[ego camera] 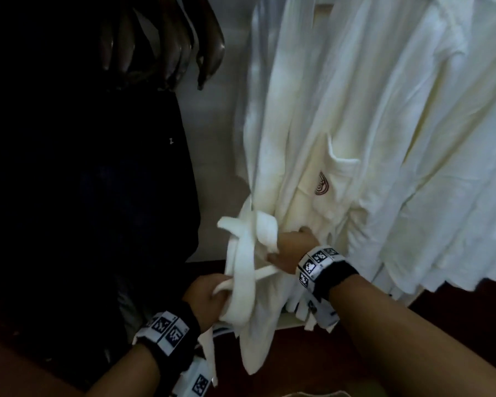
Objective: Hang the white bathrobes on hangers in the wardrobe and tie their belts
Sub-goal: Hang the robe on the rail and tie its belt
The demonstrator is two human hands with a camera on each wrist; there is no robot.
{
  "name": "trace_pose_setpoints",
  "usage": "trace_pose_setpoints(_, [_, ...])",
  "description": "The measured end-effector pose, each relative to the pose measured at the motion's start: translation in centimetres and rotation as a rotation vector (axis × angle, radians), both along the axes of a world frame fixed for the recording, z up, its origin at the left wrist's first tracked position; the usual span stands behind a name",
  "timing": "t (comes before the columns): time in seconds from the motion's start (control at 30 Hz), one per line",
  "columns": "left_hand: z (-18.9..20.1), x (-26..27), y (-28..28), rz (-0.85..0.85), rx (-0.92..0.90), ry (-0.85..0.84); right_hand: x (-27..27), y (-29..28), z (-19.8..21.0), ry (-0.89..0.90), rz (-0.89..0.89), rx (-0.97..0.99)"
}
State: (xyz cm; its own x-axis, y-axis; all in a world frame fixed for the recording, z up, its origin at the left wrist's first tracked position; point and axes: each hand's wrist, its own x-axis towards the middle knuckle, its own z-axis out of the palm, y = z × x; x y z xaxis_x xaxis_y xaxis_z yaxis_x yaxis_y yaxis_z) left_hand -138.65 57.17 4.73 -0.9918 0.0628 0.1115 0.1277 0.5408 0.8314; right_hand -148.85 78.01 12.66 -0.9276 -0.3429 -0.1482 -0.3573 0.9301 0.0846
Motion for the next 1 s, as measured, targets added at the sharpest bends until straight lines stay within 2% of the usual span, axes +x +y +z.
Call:
trace_pose_setpoints(0.1, [1.1, -0.7, 0.5, -0.069, 0.073, 0.012, 1.1, -0.7, 0.2, -0.224, -0.111, -0.051])
trace_pose_setpoints(0.17, [1.8, -1.2, 0.8, -0.108, 0.135, 0.024, 1.8, -0.6, 0.7, -0.318, -0.127, 0.016])
trace_pose_setpoints(0.3, [2.9, -1.5, 1.8, -0.218, 0.131, 0.046, 3.3, 0.1, 0.6, -0.283, -0.089, 0.244])
trace_pose_setpoints(0.33, [3.0, -1.5, 2.1, -0.241, 0.128, 0.051, 3.2, 0.3, 0.4, -0.276, -0.115, 0.198])
trace_pose_setpoints(0.4, [3.1, -1.8, 2.3, -0.218, 0.147, 0.044, 2.7, 1.1, 0.1, -0.197, -0.127, -0.084])
trace_pose_setpoints(0.47, [3.2, -2.4, 2.0, -0.169, 0.234, 0.015, 2.9, 2.4, -0.3, 0.091, -0.093, -0.441])
trace_pose_setpoints(0.5, [3.2, -2.8, 1.9, -0.155, 0.279, -0.002, 3.5, 3.2, -0.6, 0.234, -0.076, -0.559])
trace_pose_setpoints(0.53, [3.2, -3.1, 1.8, -0.139, 0.304, -0.019, 4.2, 3.8, -1.2, 0.317, -0.075, -0.592])
trace_pose_setpoints(0.57, [3.4, -3.2, 1.8, -0.136, 0.327, -0.033, 5.1, 4.3, -1.8, 0.298, -0.107, -0.569])
trace_pose_setpoints(0.6, [3.8, -3.2, 1.9, -0.148, 0.342, -0.045, 5.6, 4.7, -3.1, 0.206, -0.158, -0.527])
trace_pose_setpoints(0.67, [4.9, -3.4, 2.5, -0.203, 0.376, -0.078, 6.3, 5.0, -5.5, -0.098, -0.3, -0.492])
trace_pose_setpoints(0.73, [5.9, -3.6, 3.3, -0.325, 0.413, -0.091, 6.8, 4.5, -6.5, -0.287, -0.291, -0.707])
trace_pose_setpoints(0.77, [6.6, -3.6, 3.8, -0.378, 0.403, -0.077, 7.0, 4.0, -6.4, -0.314, -0.237, -0.86])
trace_pose_setpoints(0.83, [7.6, -4.1, 4.5, -0.452, 0.361, -0.064, 6.7, 2.7, -5.6, -0.242, -0.174, -1.103])
trace_pose_setpoints(0.93, [8.8, -6.2, 4.6, -0.472, 0.332, -0.049, 5.3, 2.3, -2.9, -0.17, -0.276, -1.355])
trace_pose_setpoints(1.0, [9.5, -8.1, 4.4, -0.457, 0.364, -0.038, 4.4, 3.0, -1.3, -0.19, -0.322, -1.411])
